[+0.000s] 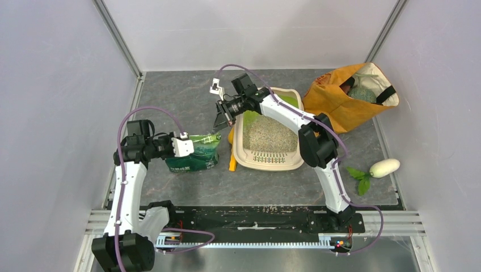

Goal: Fill the litter box with clean litter

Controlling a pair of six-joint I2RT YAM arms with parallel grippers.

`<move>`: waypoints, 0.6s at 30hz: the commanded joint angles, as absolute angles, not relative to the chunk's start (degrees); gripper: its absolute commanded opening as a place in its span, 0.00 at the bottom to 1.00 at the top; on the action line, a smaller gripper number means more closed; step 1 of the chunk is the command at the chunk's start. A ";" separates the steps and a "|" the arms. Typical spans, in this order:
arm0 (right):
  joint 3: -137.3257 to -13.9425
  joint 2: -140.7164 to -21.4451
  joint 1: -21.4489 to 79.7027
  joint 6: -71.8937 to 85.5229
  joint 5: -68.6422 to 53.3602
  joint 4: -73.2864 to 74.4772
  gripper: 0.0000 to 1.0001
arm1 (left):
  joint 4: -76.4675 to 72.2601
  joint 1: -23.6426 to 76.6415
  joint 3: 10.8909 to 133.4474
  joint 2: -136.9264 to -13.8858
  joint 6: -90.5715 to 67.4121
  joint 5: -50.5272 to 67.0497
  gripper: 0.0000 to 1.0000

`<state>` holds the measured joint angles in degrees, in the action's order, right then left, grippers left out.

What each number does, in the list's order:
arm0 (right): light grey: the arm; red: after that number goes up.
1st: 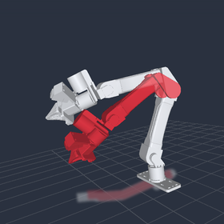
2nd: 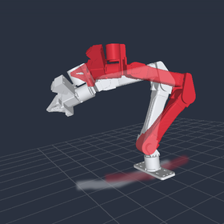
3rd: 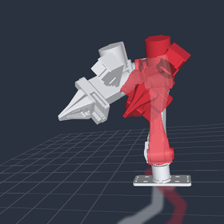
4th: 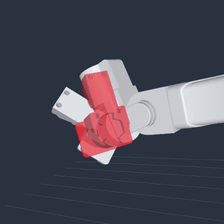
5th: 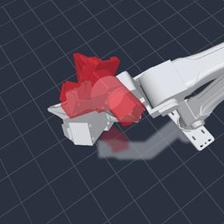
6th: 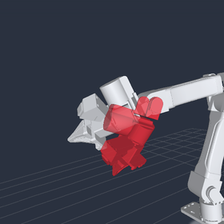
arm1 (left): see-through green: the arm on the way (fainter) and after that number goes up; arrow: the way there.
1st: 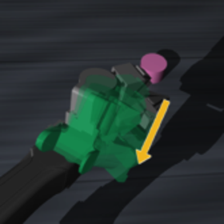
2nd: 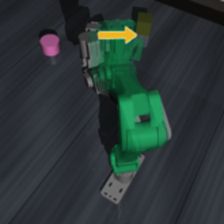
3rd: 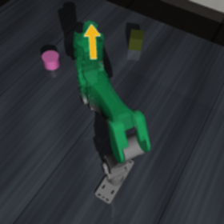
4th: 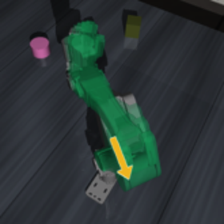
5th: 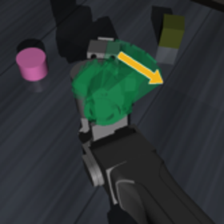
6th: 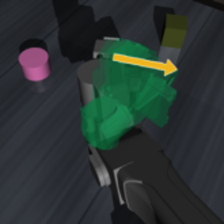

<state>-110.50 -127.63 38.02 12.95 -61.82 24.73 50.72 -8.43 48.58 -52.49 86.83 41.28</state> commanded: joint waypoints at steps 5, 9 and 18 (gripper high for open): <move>-113.24 -123.66 33.86 -6.21 -57.13 42.82 0.37 | 51.22 -10.10 49.93 -53.27 88.70 43.00 0.02; -107.85 -116.39 31.91 -10.60 -57.76 36.42 0.62 | 53.30 -10.11 50.66 -54.24 90.89 44.93 0.02; -84.87 -99.62 38.01 -18.67 -54.04 2.00 0.78 | 56.52 -10.11 54.22 -57.61 91.09 47.72 0.02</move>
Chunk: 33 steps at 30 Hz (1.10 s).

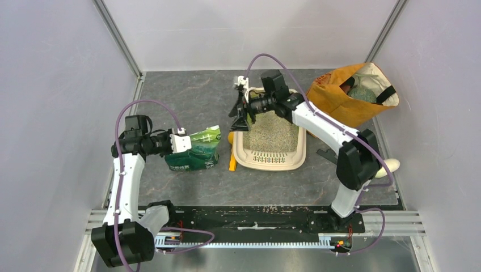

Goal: Fill the litter box with clean litter

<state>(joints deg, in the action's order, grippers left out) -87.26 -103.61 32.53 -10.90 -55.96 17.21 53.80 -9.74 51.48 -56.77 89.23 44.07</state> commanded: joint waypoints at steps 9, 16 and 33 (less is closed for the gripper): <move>-87.97 -103.84 47.24 -30.60 -46.74 3.20 0.80 | 56.63 -10.11 54.32 -57.48 91.32 48.55 0.02; -85.75 -106.42 48.42 -39.56 -43.93 7.82 0.70 | 56.61 -10.11 54.73 -58.05 90.69 48.14 0.02; -85.52 -106.80 47.46 -45.32 -36.81 13.93 0.67 | 59.90 -12.28 58.33 -61.95 88.61 47.43 0.02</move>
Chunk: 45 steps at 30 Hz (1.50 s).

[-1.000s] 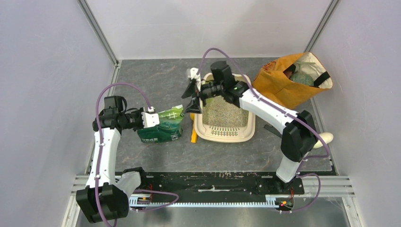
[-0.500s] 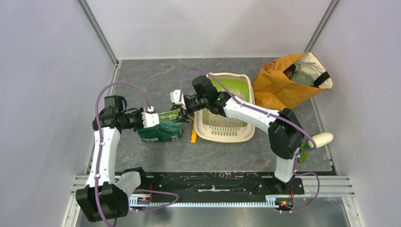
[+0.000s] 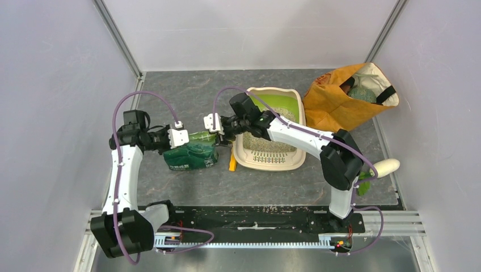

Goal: Fill the litter box with clean litter

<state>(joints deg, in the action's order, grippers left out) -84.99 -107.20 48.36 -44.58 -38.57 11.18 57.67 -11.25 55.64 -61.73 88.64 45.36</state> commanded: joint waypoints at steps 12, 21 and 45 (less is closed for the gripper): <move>-86.54 -107.66 46.52 -45.88 -39.18 16.89 0.00 | 58.27 -12.29 57.22 -61.93 88.24 48.29 0.02; -95.68 -108.73 42.93 -37.93 -41.94 20.39 0.00 | 64.84 -14.23 65.18 -63.99 90.82 52.31 0.02; -93.67 -108.37 43.34 -26.23 -44.40 14.60 0.97 | 65.04 -16.26 59.66 -67.01 95.71 53.47 0.46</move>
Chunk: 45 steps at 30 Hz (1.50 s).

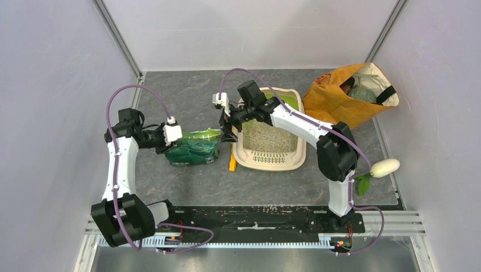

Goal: Fill the litter box with clean litter

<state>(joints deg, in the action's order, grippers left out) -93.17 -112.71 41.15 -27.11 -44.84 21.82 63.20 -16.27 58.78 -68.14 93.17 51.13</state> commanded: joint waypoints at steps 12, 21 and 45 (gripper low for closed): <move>-89.09 -103.23 45.98 -30.42 -41.65 9.24 0.97 | 63.59 -16.21 63.35 -66.90 92.11 54.82 0.68; -92.92 -99.02 44.53 -25.12 -41.64 17.14 0.97 | 59.24 -15.18 65.98 -65.54 85.76 56.64 0.85; -75.28 -61.37 16.27 -23.89 -23.77 61.56 0.96 | 48.67 6.96 72.70 -60.99 56.43 49.71 0.83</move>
